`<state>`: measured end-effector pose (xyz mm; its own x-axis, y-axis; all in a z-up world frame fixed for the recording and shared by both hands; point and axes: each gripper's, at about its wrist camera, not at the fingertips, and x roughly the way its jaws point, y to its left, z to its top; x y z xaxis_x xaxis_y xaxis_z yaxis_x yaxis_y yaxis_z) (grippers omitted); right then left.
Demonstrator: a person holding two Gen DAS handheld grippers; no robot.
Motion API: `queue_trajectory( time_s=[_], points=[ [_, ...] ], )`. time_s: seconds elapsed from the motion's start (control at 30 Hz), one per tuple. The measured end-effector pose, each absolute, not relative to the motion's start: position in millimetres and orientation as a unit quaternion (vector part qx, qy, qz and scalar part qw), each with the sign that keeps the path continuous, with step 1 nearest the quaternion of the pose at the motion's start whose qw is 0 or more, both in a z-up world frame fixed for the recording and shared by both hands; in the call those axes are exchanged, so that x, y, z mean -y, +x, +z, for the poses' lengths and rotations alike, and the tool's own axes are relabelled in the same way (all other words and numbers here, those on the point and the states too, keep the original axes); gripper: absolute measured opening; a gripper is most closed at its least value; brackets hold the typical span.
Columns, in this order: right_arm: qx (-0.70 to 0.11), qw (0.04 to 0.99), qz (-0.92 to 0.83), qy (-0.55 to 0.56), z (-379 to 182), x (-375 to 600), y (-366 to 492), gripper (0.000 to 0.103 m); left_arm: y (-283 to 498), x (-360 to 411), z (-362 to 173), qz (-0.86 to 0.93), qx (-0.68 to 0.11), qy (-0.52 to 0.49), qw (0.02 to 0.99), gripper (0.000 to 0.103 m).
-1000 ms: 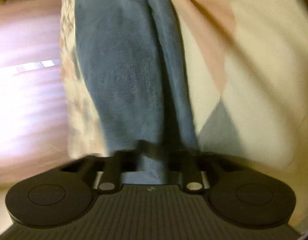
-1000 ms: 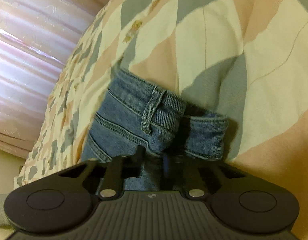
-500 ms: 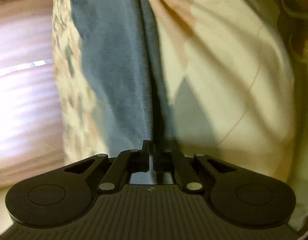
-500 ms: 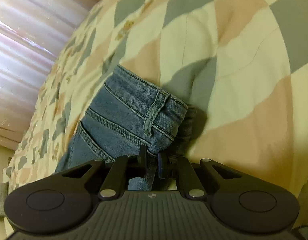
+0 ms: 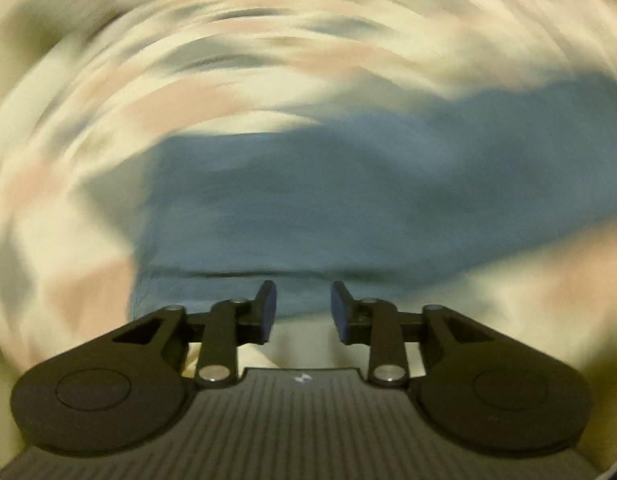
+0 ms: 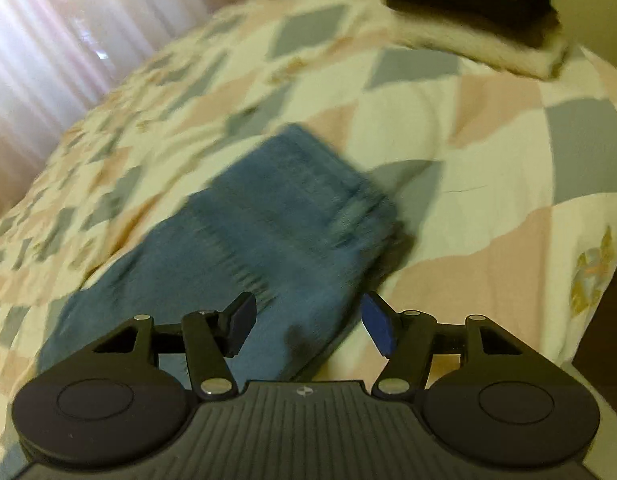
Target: Fold clothes
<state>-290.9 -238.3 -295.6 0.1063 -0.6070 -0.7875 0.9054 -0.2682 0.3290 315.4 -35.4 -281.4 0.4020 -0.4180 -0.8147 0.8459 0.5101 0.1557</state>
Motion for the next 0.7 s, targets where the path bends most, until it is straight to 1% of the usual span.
queue_trajectory(
  time_s=[0.07,0.17,0.23,0.33,0.37,0.43,0.5,0.53,0.57,0.63,0.67,0.7],
  points=[
    [-0.181,0.613,-0.622,0.452,-292,223,-252,0.061,363,27,-282,-0.345,-0.422,0.19,0.816,0.028],
    [-0.23,0.672,-0.562,0.425,-292,196,-182,0.061,417,15,-296,-0.278,-0.472,0.068,0.834,0.028],
    [-0.28,0.724,-0.515,0.363,-293,173,-123,0.061,443,1,-312,-0.261,-0.5,0.001,0.826,0.028],
    [-0.349,0.802,-0.432,0.219,-295,125,-29,0.061,470,-14,-334,-0.246,-0.531,-0.074,0.807,0.029],
    [-0.364,0.824,-0.401,0.164,-298,107,2,0.06,475,-15,-340,-0.251,-0.536,-0.084,0.801,0.029],
    [-0.389,0.857,-0.333,0.053,-303,72,65,0.054,486,-15,-347,-0.266,-0.54,-0.096,0.793,0.03],
    [-0.404,0.871,-0.276,-0.045,-314,41,119,0.053,494,-16,-351,-0.278,-0.544,-0.113,0.783,0.036],
    [-0.407,0.874,-0.253,-0.084,-319,28,143,0.051,497,-16,-352,-0.283,-0.546,-0.121,0.779,0.037],
    [-0.406,0.876,-0.238,-0.111,-325,19,163,0.051,499,-15,-352,-0.291,-0.546,-0.122,0.776,0.036],
    [-0.407,0.874,-0.218,-0.153,-336,5,197,0.05,501,-14,-351,-0.309,-0.543,-0.117,0.772,0.031],
    [-0.411,0.87,-0.214,-0.171,-342,1,210,0.05,503,-16,-351,-0.314,-0.544,-0.118,0.769,0.024],
    [-0.415,0.865,-0.209,-0.189,-348,-4,224,0.05,505,-18,-353,-0.317,-0.547,-0.122,0.765,0.021]
  ],
)
